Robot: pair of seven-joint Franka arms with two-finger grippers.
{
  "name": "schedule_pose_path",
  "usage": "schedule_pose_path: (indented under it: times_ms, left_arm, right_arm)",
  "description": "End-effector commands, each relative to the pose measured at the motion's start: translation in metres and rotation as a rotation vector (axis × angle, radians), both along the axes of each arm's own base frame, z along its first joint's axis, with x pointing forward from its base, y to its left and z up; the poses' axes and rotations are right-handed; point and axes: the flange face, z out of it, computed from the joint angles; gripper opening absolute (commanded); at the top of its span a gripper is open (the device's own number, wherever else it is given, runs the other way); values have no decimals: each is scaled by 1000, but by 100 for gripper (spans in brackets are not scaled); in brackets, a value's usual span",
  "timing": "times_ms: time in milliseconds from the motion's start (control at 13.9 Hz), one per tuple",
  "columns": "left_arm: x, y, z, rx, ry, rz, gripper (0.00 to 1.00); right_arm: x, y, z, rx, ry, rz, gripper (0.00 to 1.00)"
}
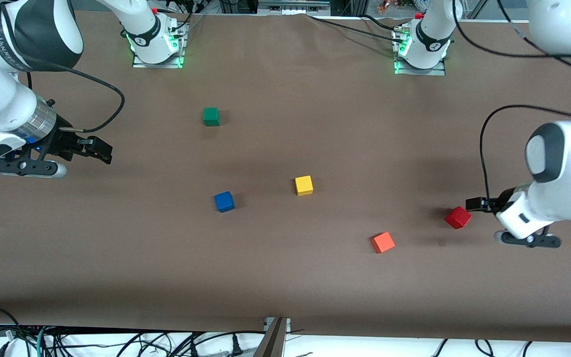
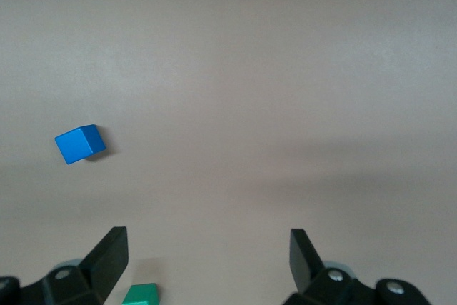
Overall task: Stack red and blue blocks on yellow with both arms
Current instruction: 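Close the left gripper on the red cube and lift it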
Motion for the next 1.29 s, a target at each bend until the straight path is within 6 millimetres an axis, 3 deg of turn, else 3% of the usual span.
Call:
schedule_pose_path:
  times_ms: [0,215,502,789,1219]
  left_arm:
    - [13,15,-35,-42,-28,-240,100]
    - [11,21,-74,-49,-73,-480,100]
    - [-12,21,-114,-81,-50,-527,100]
    - [-35,19,-128,-156,-21,-477,100]
    - [-48,33,-139,-157,-33,-537,100]
  right_arm:
    - [-2,0,3,-9,-7,2,100]
    - [-2,0,3,-9,-6,0,100]
    - [-3,-2,0,-11,6,-2,100]
    - [-2,0,-3,-12,11,2,100]
    - [-2,1,-3,-12,11,3,100]
